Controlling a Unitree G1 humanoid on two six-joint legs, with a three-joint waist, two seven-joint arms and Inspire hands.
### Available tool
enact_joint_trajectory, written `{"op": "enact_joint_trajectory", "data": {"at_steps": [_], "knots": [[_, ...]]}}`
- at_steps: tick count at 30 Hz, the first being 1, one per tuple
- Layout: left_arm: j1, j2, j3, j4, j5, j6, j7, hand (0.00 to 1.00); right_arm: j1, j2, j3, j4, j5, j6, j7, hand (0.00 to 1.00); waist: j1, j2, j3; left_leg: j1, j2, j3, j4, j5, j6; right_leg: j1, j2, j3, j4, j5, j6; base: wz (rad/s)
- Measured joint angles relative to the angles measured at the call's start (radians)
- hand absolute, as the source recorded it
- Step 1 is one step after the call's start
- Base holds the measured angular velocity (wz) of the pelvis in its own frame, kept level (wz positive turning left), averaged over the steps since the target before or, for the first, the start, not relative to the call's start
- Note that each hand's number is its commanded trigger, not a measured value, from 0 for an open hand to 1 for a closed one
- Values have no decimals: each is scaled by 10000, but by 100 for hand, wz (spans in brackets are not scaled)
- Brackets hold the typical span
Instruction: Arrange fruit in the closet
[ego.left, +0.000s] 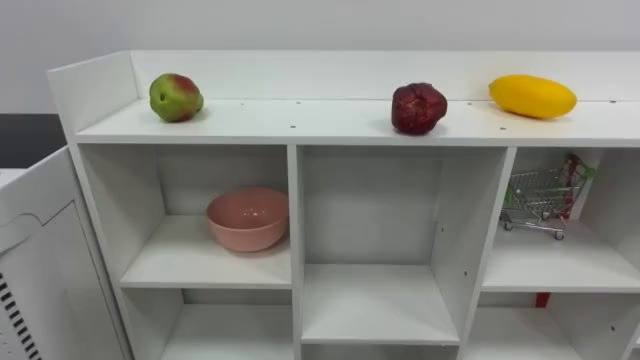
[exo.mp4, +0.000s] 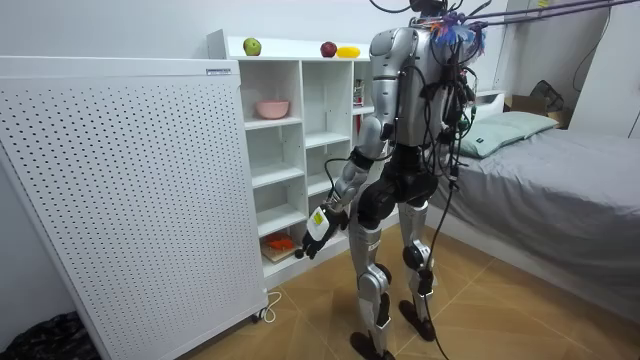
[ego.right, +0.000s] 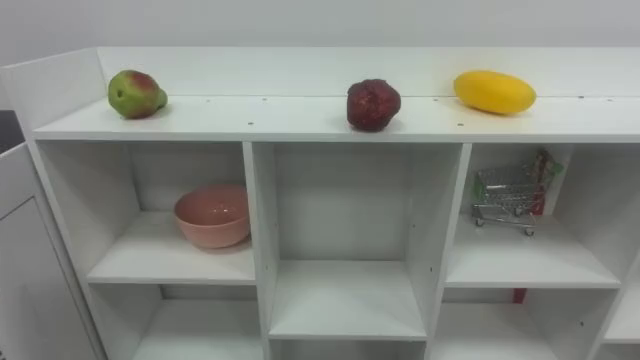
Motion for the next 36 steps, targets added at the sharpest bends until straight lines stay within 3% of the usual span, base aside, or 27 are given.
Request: {"op": "enact_joint_trajectory", "data": {"at_steps": [10, 18, 28, 32, 33, 36], "knots": [[638, -6, -261, 228, 2481, 833, -30, 0, 7, -1, 3, -5, -1, -5, -13, 0, 1, -16, 11, 0, 4, 5, 59, 0, 0, 5, -1, 31, -2, 0, 0, 0], [697, -60, -311, 377, 3067, 1160, -400, 0, 12, -5, 20, -6, 97, -13, -7, 0, 0, 9, 24, 9, 7, 29, 66, -2, 0, 23, -1, 115, -18, -4, -3, 0], [555, -68, -323, 391, 3043, 886, -385, 0, -20, 37, 15, -22, 684, -83, -272, 0, -16, 9, 55, 30, -1, 19, 66, -3, -1, 15, 16, 174, -158, -17, 0, 0], [533, -68, -337, 403, 3045, 707, -297, 0, -43, 35, -4, -58, 941, -104, -715, 0, -69, -17, 101, 78, -1, 20, 67, -3, -1, 63, 16, 181, -154, -17, 0, 0], [532, -66, -335, 397, 3044, 695, -296, 0, -47, 36, -48, -114, 1115, -106, -830, 0, -88, -34, 176, 186, -6, 24, 46, -3, -1, 152, 16, 200, -161, -30, 8, 0], [526, -55, -296, 380, 3004, 485, -253, 0, -51, 45, -629, -634, 1482, -106, -1188, 0, -188, -64, 193, 191, -52, 20, 32, -4, -1, 150, 56, 587, -144, -188, -18, 0]]}}
